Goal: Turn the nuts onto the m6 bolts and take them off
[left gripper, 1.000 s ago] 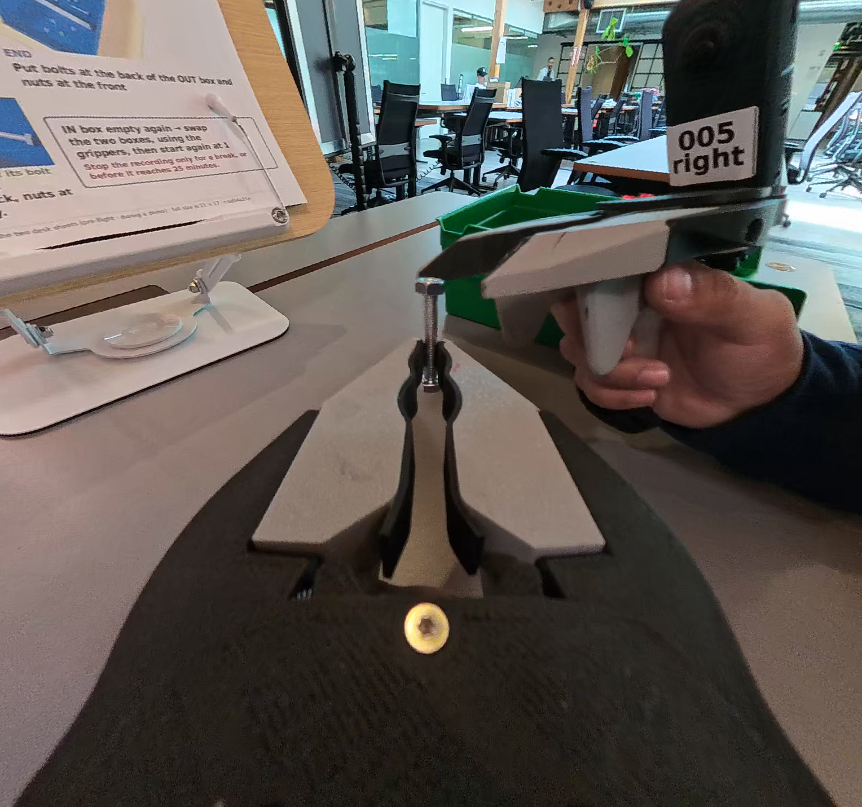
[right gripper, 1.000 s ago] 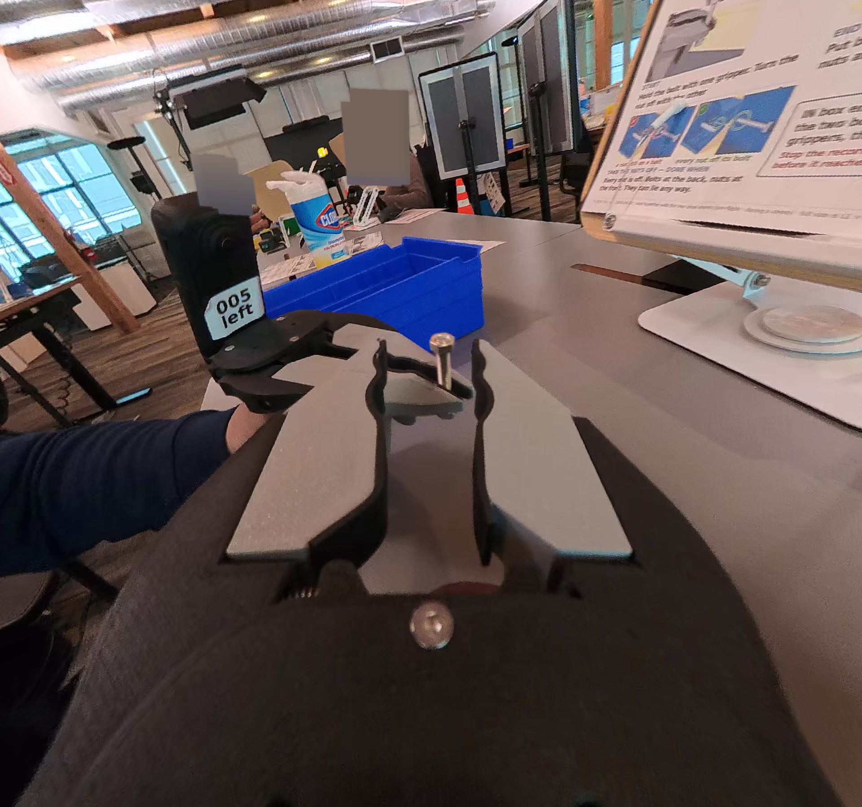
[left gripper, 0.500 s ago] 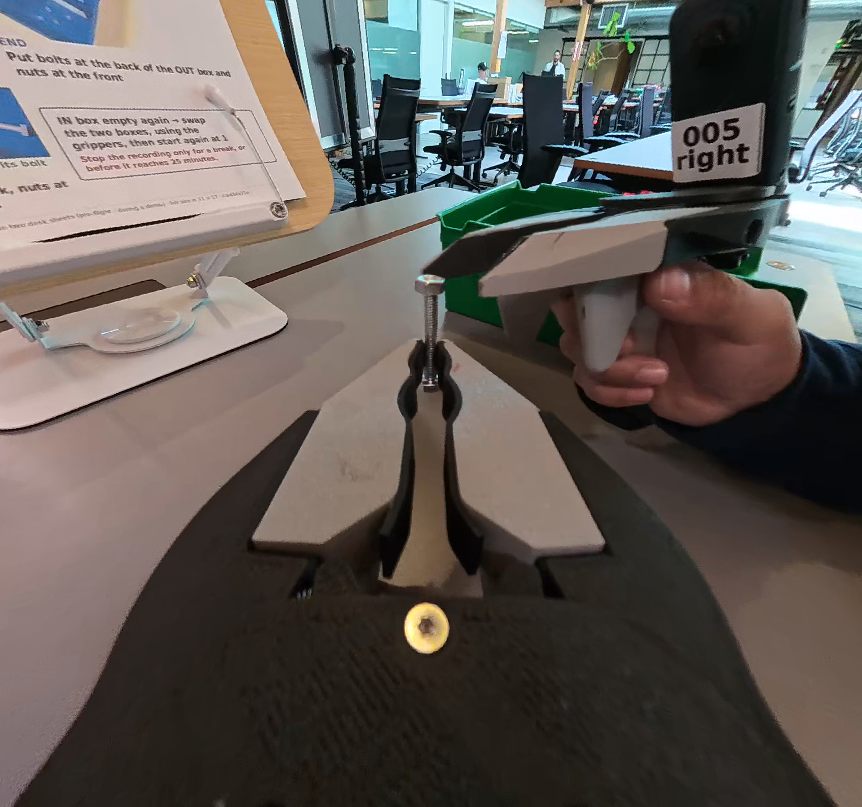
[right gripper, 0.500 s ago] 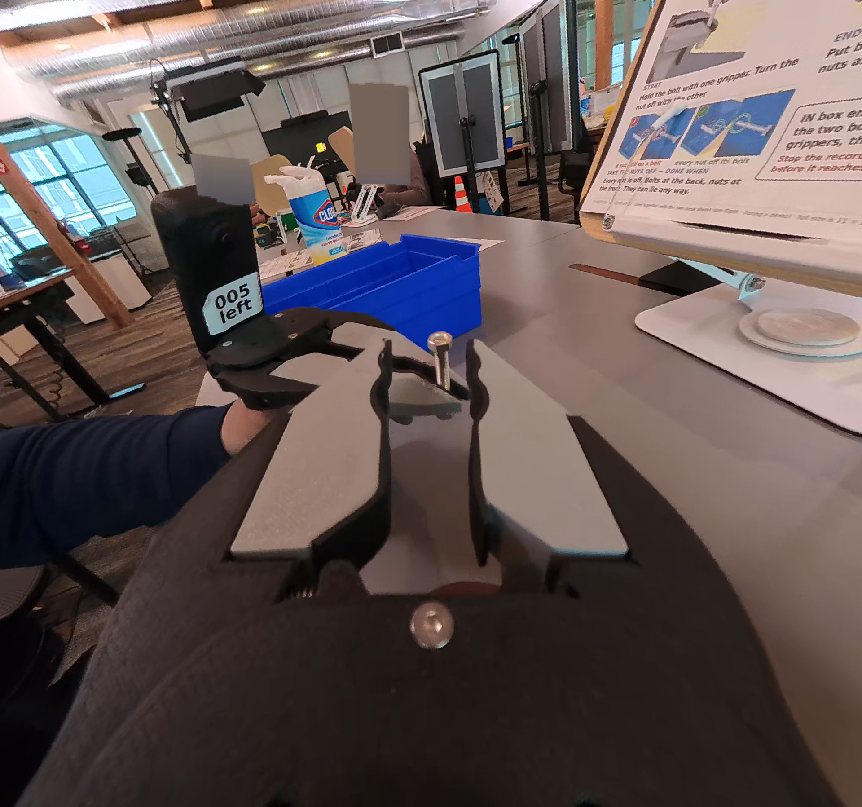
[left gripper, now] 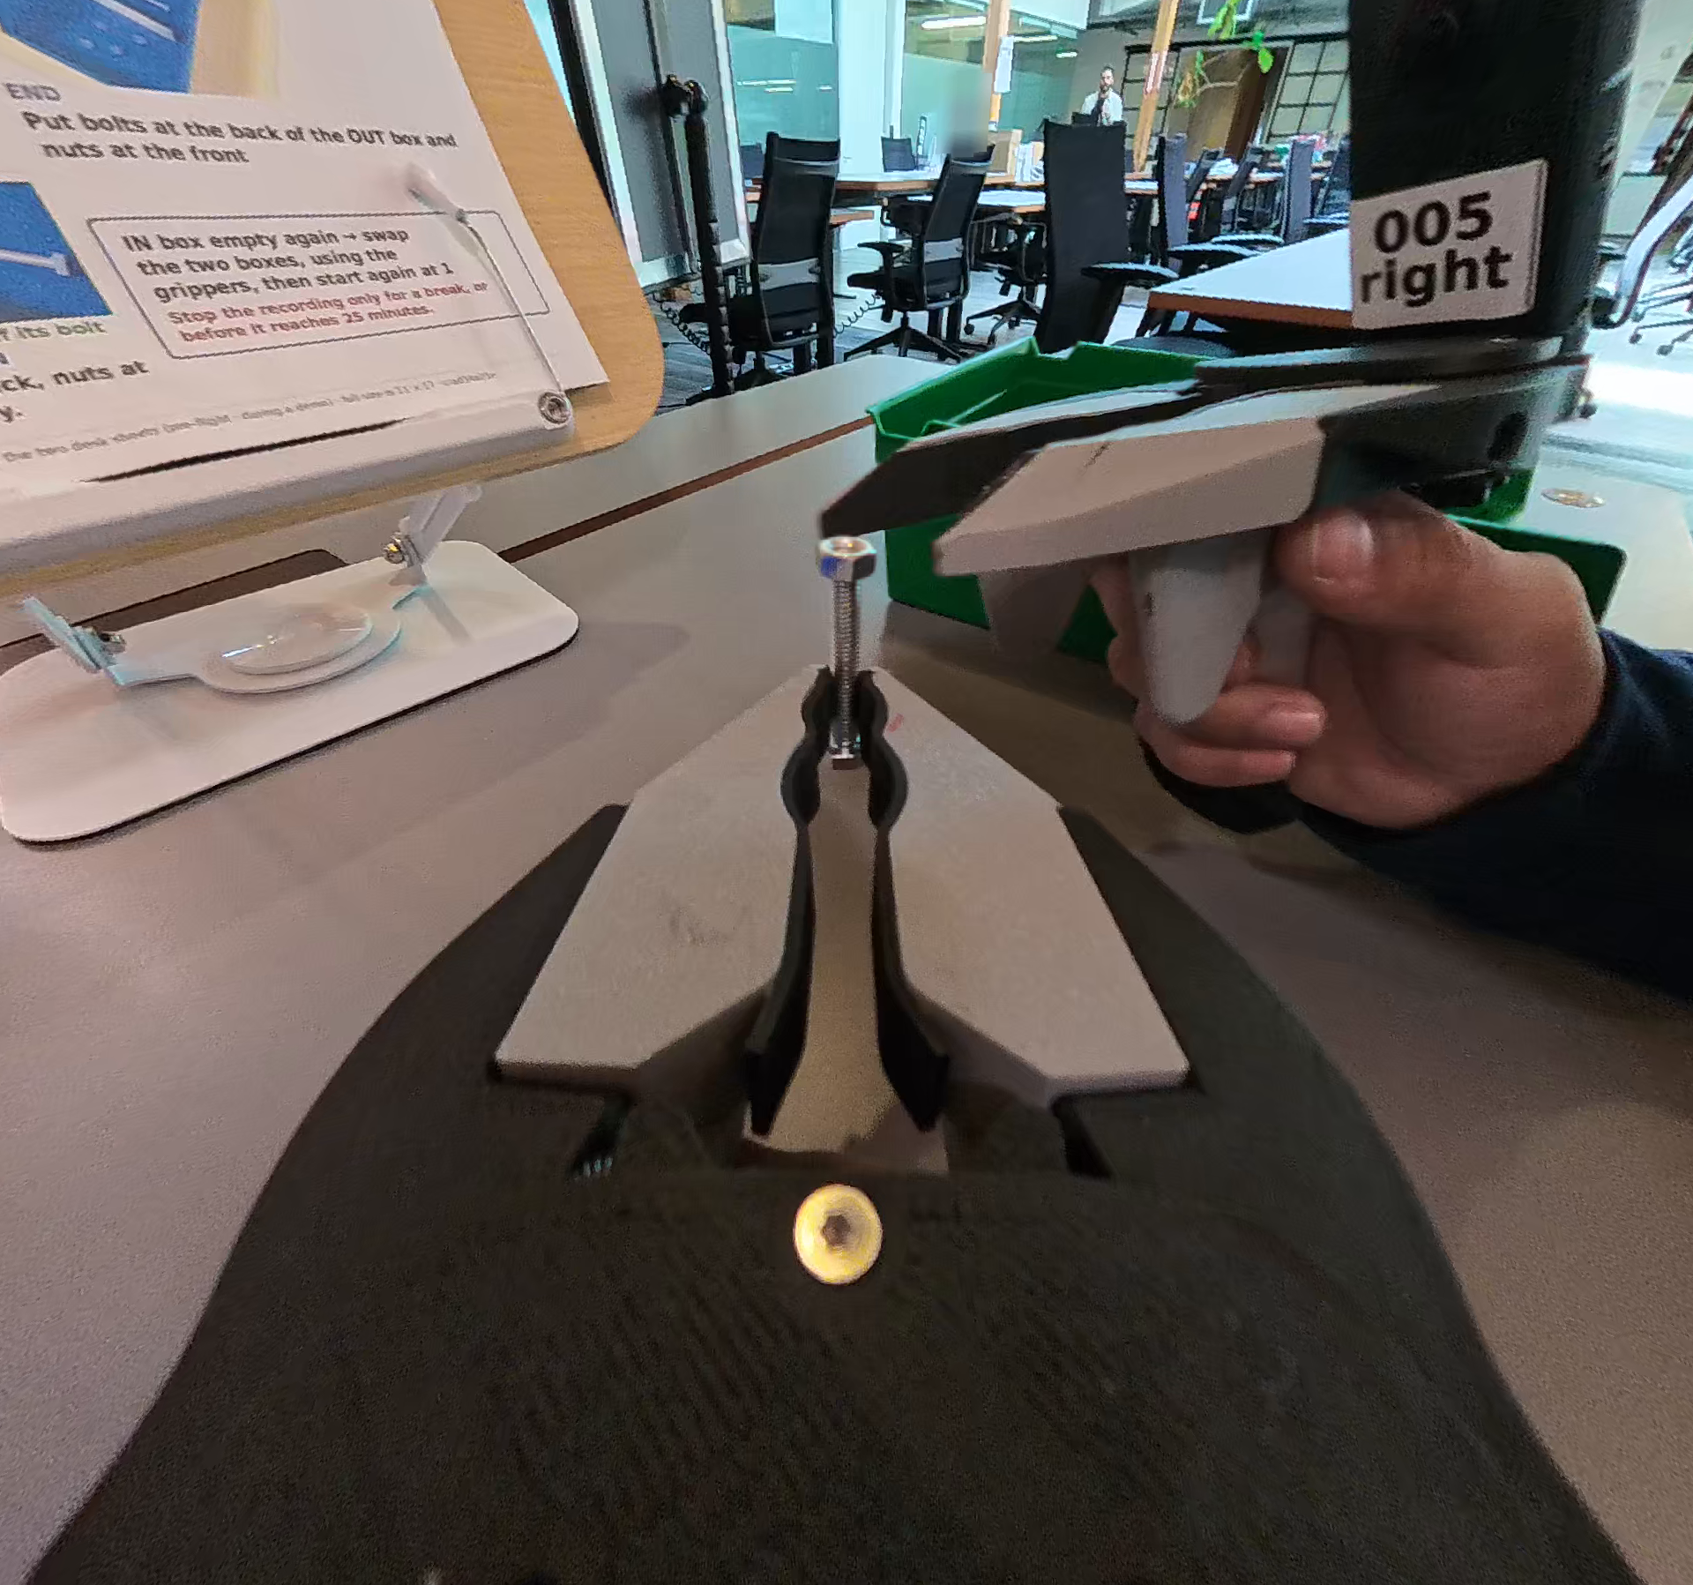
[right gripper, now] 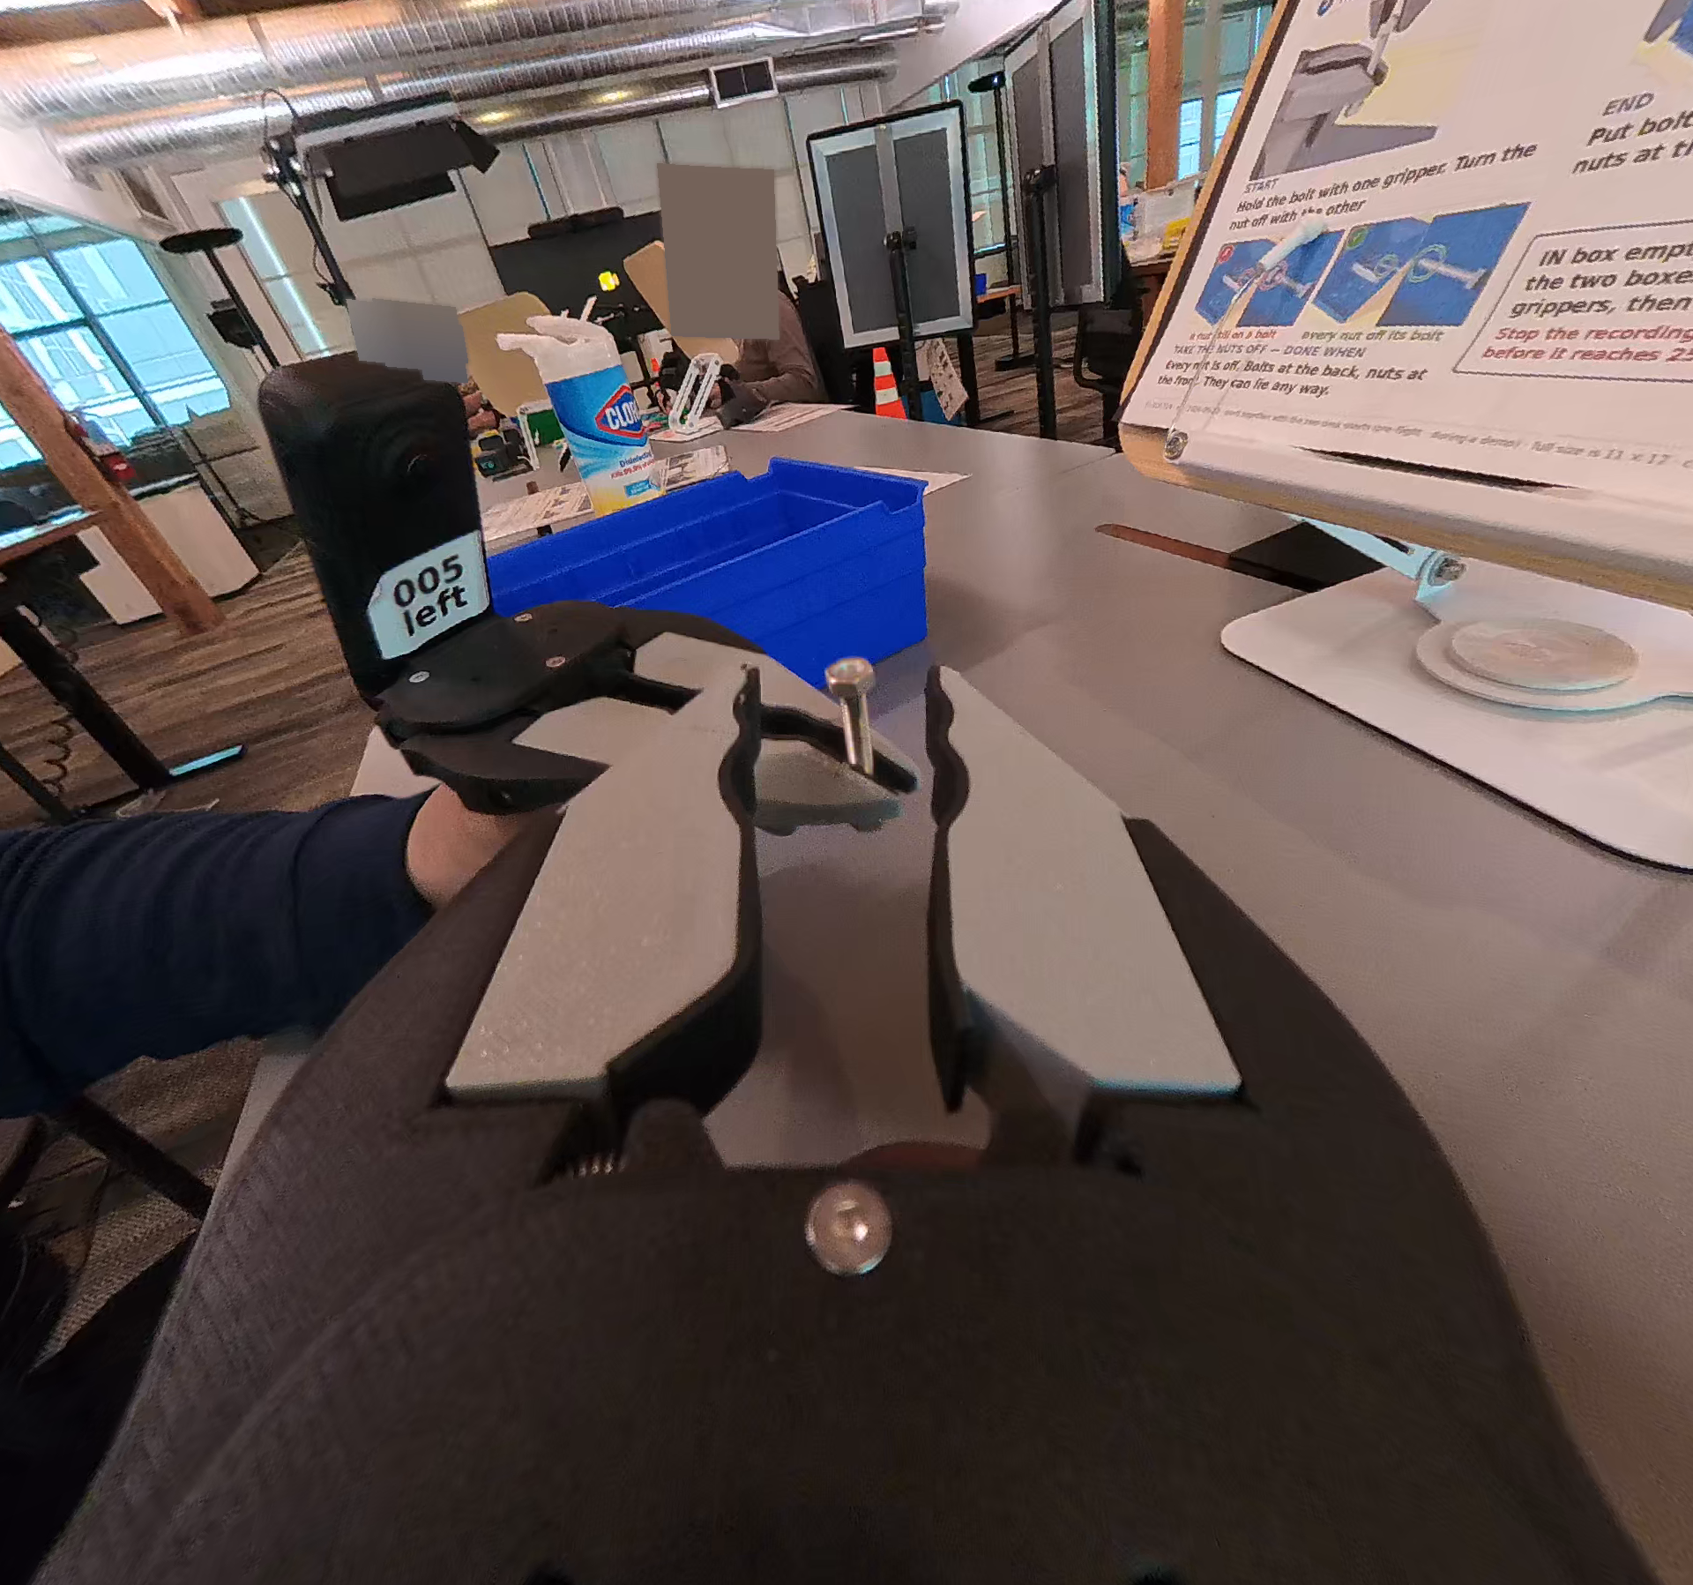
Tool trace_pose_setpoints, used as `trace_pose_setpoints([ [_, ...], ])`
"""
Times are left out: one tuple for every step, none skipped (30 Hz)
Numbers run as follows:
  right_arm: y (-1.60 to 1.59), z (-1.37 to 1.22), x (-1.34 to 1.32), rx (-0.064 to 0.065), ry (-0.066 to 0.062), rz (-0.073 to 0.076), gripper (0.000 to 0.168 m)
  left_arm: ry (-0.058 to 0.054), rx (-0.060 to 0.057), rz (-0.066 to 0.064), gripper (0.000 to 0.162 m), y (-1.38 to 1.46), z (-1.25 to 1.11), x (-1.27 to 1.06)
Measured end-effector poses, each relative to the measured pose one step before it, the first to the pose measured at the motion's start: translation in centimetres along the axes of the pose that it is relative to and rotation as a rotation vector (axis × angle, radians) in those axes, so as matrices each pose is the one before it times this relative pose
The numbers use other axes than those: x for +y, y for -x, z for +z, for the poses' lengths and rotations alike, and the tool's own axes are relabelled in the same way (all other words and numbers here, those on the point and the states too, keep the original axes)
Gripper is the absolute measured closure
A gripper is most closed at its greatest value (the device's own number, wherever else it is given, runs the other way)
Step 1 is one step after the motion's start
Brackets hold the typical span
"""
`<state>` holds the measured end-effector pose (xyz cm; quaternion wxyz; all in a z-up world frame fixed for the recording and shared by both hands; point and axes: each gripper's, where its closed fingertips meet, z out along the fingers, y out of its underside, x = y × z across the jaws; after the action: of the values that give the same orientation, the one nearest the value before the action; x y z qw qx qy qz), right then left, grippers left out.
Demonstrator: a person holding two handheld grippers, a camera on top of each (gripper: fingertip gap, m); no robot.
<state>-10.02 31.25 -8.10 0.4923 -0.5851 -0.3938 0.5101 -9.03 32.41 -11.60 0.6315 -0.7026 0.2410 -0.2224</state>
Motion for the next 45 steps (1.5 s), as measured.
trace_pose_setpoints([
  [0.029, -0.039, -0.039, -0.0030, -0.0009, 0.0014, 0.137, -0.0031, -0.0040, -0.0039, 0.160, 0.153, -0.068, -0.086],
  [0.083, 0.045, 0.061, -0.0013, 0.0031, -0.0023, 0.138, -0.0001, -0.0004, 0.0011, 0.160, 0.009, -0.023, -0.019],
  [0.177, 0.128, 0.146, -0.0044, 0.0066, -0.0055, 0.139, 0.0018, 0.0045, 0.0036, 0.160, -0.145, 0.046, 0.030],
  [0.258, 0.189, 0.168, -0.0065, 0.0067, -0.0062, 0.140, 0.0041, 0.0092, 0.0048, 0.160, -0.285, 0.086, 0.078],
  [0.319, 0.211, 0.150, -0.0080, 0.0042, -0.0072, 0.142, 0.0065, 0.0097, 0.0057, 0.160, -0.333, 0.126, 0.144],
  [0.193, 0.228, 0.138, 0.0011, 0.0036, -0.0070, 0.140, 0.0047, 0.0087, 0.0062, 0.160, -0.356, 0.141, 0.136],
  [0.151, 0.187, 0.139, 0.0024, 0.0042, -0.0071, 0.140, 0.0047, 0.0115, 0.0053, 0.160, -0.394, 0.136, 0.135],
  [0.158, 0.168, 0.147, -0.0025, 0.0046, -0.0022, 0.140, 0.0053, 0.0098, 0.0049, 0.160, -0.363, 0.127, 0.121],
  [0.114, 0.153, 0.189, -0.0046, 0.0076, 0.0020, 0.139, 0.0043, 0.0041, 0.0067, 0.160, -0.245, 0.101, 0.090],
  [-0.007, 0.081, 0.176, -0.0003, 0.0102, 0.0005, 0.139, 0.0040, 0.0037, 0.0085, 0.160, -0.167, 0.076, 0.059],
  [-0.173, -0.021, 0.064, 0.0087, 0.0051, -0.0019, 0.139, 0.0028, -0.0043, 0.0054, 0.160, 0.024, 0.033, 0.039],
  [-0.223, -0.111, -0.091, 0.0108, -0.0048, -0.0021, 0.139, -0.0001, -0.0023, 0.0004, 0.160, 0.094, -0.023, 0.003],
  [-0.158, -0.154, -0.144, 0.0041, -0.0058, 0.0017, 0.139, -0.0023, -0.0023, -0.0063, 0.160, 0.143, -0.068, -0.035],
  [-0.166, -0.181, -0.154, 0.0028, -0.0053, 0.0041, 0.139, -0.0037, -0.0042, -0.0076, 0.160, 0.213, -0.092, -0.070],
  [-0.245, -0.202, -0.185, 0.0082, -0.0068, 0.0028, 0.139, -0.0033, -0.0063, -0.0055, 0.160, 0.244, -0.097, -0.076],
  [-0.226, -0.205, -0.197, 0.0088, -0.0074, -0.0002, 0.139, -0.0018, -0.0088, -0.0035, 0.160, 0.277, -0.094, -0.069],
  [-0.199, -0.171, -0.151, 0.0088, -0.0046, -0.0033, 0.140, -0.0013, -0.0081, -0.0021, 0.160, 0.243, -0.092, -0.063],
  [-0.180, -0.125, -0.073, 0.0095, -0.0010, -0.0059, 0.141, -0.0008, -0.0053, -0.0013, 0.160, 0.172, -0.075, -0.050],
  [-0.035, -0.041, -0.024, 0.0033, 0.0011, -0.0073, 0.143, 0.0004, -0.0016, -0.0007, 0.160, 0.072, -0.050, -0.019],
  [0.113, 0.036, 0.063, -0.0045, 0.0049, -0.0069, 0.145, -0.0002, -0.0016, 0.0007, 0.160, 0.023, -0.024, -0.030],
  [0.163, 0.120, 0.172, -0.0048, 0.0103, -0.0075, 0.147, 0.0025, -0.0013, 0.0028, 0.160, -0.014, 0.012, 0.031],
  [0.136, 0.171, 0.252, -0.0014, 0.0124, -0.0096, 0.148, 0.0063, 0.0000, 0.0029, 0.160, -0.067, 0.039, 0.086],
  [0.134, 0.188, 0.271, -0.0005, 0.0126, -0.0109, 0.149, 0.0042, 0.0032, 0.0036, 0.160, -0.135, 0.053, 0.065],
  [0.186, 0.186, 0.236, -0.0028, 0.0109, -0.0109, 0.152, 0.0039, 0.0055, 0.0027, 0.160, -0.188, 0.055, 0.070],
  [0.063, 0.146, 0.149, 0.0037, 0.0066, -0.0082, 0.152, 0.0049, 0.0078, 0.0035, 0.160, -0.236, 0.067, 0.081],
  [0.026, 0.094, 0.101, 0.0034, 0.0041, -0.0054, 0.153, 0.0030, 0.0040, 0.0038, 0.160, -0.194, 0.068, 0.065],
  [0.010, 0.053, 0.051, 0.0003, 0.0009, -0.0004, 0.153, 0.0019, 0.0060, 0.0033, 0.160, -0.216, 0.069, 0.039],
  [-0.002, 0.021, 0.096, -0.0019, 0.0032, 0.0030, 0.156, 0.0020, 0.0044, 0.0009, 0.160, -0.190, 0.064, 0.042],
  [-0.115, -0.016, 0.110, 0.0021, 0.0029, 0.0019, 0.158, 0.0016, 0.0012, 0.0009, 0.160, -0.088, 0.061, 0.059],
  [-0.129, -0.021, 0.095, 0.0017, 0.0027, 0.0023, 0.160, 0.0031, 0.0009, -0.0003, 0.160, -0.049, 0.052, 0.071],
  [-0.072, -0.024, 0.049, -0.0021, 0.0016, 0.0040, 0.161, 0.0013, 0.0019, -0.0027, 0.160, -0.026, 0.016, 0.035],
  [0.008, -0.006, 0.003, -0.0050, -0.0004, 0.0061, 0.162, 0.0001, 0.0019, -0.0024, 0.160, -0.022, -0.006, 0.002],
  [0.024, -0.003, 0.003, -0.0041, -0.0012, 0.0077, 0.162, 0.0008, 0.0009, -0.0014, 0.160, -0.015, -0.014, 0.003],
  [0.046, 0.023, -0.036, -0.0035, -0.0020, 0.0064, 0.161, -0.0002, 0.0002, 0.0005, 0.160, -0.018, -0.026, -0.029],
  [0.083, 0.015, -0.025, -0.0043, -0.0012, 0.0014, 0.162, 0.0000, 0.0018, 0.0024, 0.160, -0.048, -0.023, -0.038],
  [0.099, 0.022, 0.041, -0.0043, 0.0026, -0.0027, 0.162, 0.0030, 0.0019, 0.0042, 0.160, -0.046, -0.008, 0.008],
  [0.063, 0.047, 0.088, -0.0032, 0.0065, -0.0040, 0.162, 0.0051, 0.0021, 0.0058, 0.160, -0.042, 0.025, 0.070],
  [0.043, 0.043, 0.137, -0.0032, 0.0103, -0.0046, 0.162, 0.0067, 0.0101, 0.0023, 0.160, -0.131, 0.056, 0.116],
  [0.045, 0.069, 0.190, -0.0036, 0.0139, -0.0046, 0.163, 0.0089, 0.0184, -0.0039, 0.160, -0.222, 0.077, 0.181],
  [0.033, 0.080, 0.212, -0.0035, 0.0145, -0.0032, 0.165, 0.0080, 0.0158, -0.0066, 0.160, -0.216, 0.097, 0.164],
  [0.066, 0.062, 0.206, -0.0068, 0.0135, -0.0013, 0.166, 0.0082, 0.0117, -0.0064, 0.160, -0.177, 0.088, 0.167],
  [-0.057, 0.016, 0.123, 0.0009, 0.0077, -0.0003, 0.166, 0.0063, 0.0025, -0.0029, 0.160, -0.022, 0.056, 0.118],
  [-0.079, -0.029, 0.001, 0.0029, -0.0007, -0.0002, 0.166, 0.0029, 0.0021, -0.0008, 0.160, 0.014, -0.002, 0.027],
  [-0.017, -0.054, -0.130, -0.0002, -0.0080, 0.0020, 0.166, 0.0035, -0.0009, -0.0007, 0.160, 0.058, -0.033, 0.040],
  [-0.035, -0.065, -0.168, 0.0013, -0.0093, 0.0040, 0.166, 0.0016, 0.0005, 0.0030, 0.160, 0.015, -0.027, 0.016],
])
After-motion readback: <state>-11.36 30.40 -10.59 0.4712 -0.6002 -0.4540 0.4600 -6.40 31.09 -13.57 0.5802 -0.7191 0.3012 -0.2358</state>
